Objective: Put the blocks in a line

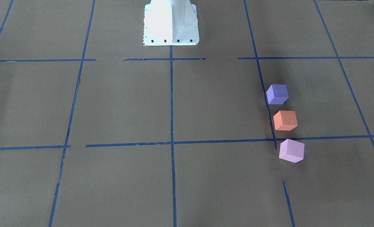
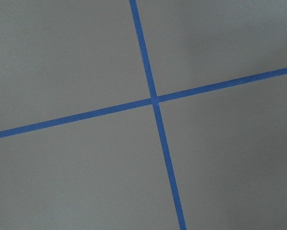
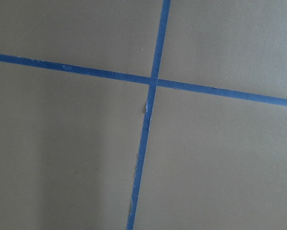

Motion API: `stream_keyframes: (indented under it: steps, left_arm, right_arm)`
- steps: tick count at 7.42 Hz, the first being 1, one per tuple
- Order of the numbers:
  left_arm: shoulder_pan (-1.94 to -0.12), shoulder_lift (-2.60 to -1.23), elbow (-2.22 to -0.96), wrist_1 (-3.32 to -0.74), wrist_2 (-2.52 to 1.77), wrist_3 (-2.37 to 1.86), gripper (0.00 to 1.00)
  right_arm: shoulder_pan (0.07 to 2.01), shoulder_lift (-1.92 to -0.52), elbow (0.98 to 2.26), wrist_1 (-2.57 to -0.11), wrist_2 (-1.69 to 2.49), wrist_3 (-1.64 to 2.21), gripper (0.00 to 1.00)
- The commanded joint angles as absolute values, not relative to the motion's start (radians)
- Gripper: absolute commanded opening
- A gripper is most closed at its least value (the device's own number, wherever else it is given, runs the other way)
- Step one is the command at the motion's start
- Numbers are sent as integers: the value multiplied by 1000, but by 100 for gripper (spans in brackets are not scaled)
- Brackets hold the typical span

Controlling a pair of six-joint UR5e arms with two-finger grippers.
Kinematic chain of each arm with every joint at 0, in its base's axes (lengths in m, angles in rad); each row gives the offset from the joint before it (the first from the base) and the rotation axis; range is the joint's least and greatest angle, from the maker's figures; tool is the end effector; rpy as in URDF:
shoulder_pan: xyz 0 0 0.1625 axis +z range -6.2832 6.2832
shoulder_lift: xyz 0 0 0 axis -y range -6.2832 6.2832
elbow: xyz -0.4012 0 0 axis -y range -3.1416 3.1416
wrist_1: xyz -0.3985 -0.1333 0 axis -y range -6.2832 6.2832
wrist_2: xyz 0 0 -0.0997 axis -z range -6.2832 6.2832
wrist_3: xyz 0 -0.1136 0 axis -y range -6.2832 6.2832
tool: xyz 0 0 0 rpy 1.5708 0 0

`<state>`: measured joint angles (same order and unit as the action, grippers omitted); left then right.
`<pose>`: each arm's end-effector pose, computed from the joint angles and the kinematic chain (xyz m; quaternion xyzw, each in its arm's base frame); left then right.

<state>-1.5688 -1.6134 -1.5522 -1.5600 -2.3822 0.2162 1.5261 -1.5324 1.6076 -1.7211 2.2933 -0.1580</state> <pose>-0.0499 -0.5163 0.6307 0.0482 0.3917 0.1026 0.9131 0.0355 -0.5079 0.6259 -0.0151 -0.3546 -0.0814 0.9313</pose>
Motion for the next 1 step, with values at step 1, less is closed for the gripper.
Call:
stream_keyframes:
  steps: [1]
  left_arm:
    - [-1568,-1615,-1551,-1560,-2382,215,100]
  right_arm:
    - [1526,-1532,1608,-1721,2293,-158,100]
